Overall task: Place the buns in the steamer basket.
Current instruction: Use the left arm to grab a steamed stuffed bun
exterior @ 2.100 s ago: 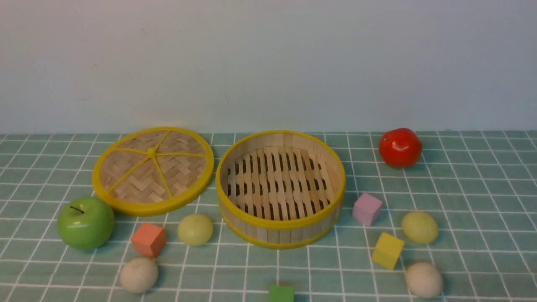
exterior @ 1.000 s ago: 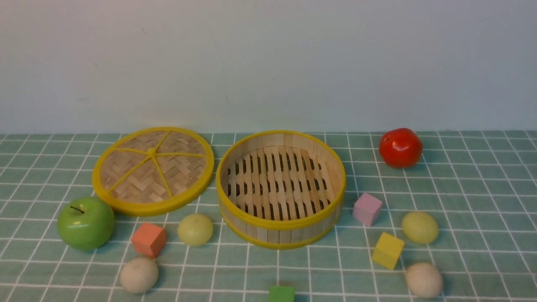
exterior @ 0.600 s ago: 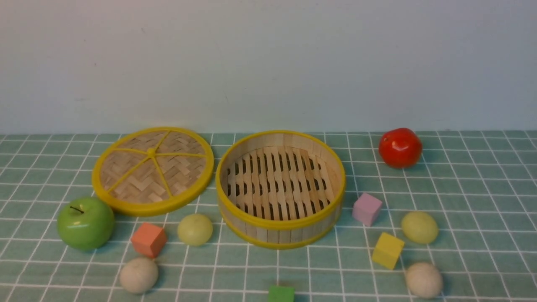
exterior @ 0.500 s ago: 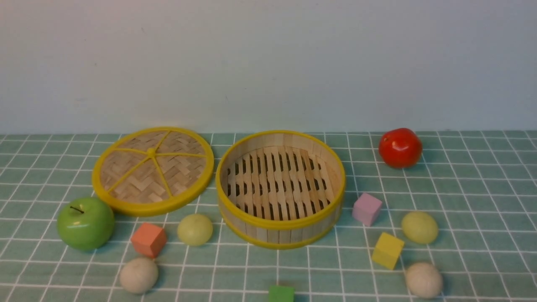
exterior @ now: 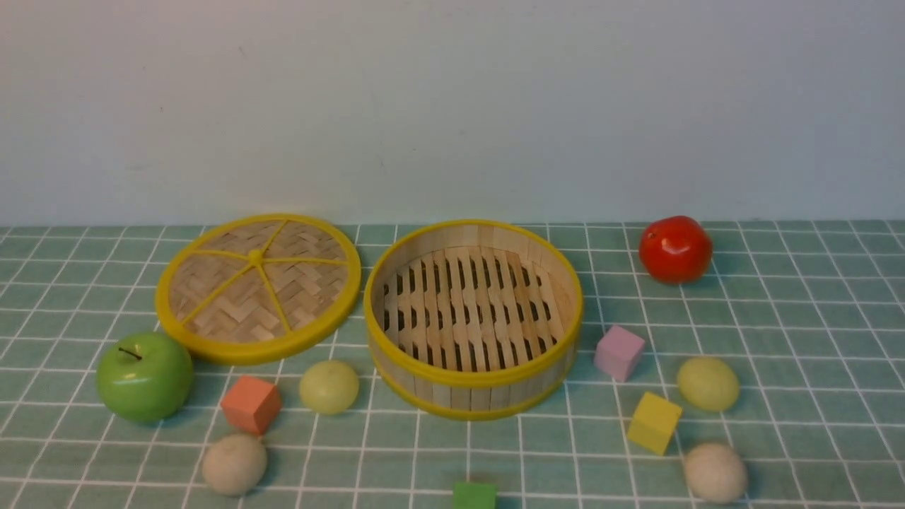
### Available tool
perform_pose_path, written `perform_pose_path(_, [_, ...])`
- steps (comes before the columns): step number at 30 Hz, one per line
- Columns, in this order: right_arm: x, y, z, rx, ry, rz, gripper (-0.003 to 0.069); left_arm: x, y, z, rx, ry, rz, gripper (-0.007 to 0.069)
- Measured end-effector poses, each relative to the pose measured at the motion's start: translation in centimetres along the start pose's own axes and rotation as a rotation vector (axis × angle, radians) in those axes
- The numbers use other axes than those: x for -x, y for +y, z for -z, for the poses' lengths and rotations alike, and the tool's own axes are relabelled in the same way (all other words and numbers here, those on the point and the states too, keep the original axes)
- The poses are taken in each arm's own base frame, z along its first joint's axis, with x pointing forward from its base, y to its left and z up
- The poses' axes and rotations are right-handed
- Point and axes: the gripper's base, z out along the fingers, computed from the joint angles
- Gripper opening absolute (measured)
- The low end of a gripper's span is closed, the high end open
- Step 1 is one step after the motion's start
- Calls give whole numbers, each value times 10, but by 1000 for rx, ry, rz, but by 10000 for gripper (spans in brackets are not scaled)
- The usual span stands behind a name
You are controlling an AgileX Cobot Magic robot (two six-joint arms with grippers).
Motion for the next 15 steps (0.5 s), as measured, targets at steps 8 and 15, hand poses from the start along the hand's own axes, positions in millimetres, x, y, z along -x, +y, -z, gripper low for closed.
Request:
perform_pose_path(8, [0,0,0,0,0,0,240,48,-16,-7,-72,-157,270,238])
perform_pose_path(15, [0,0,0,0,0,0,240,138,-45,-53,37,-4,299,238])
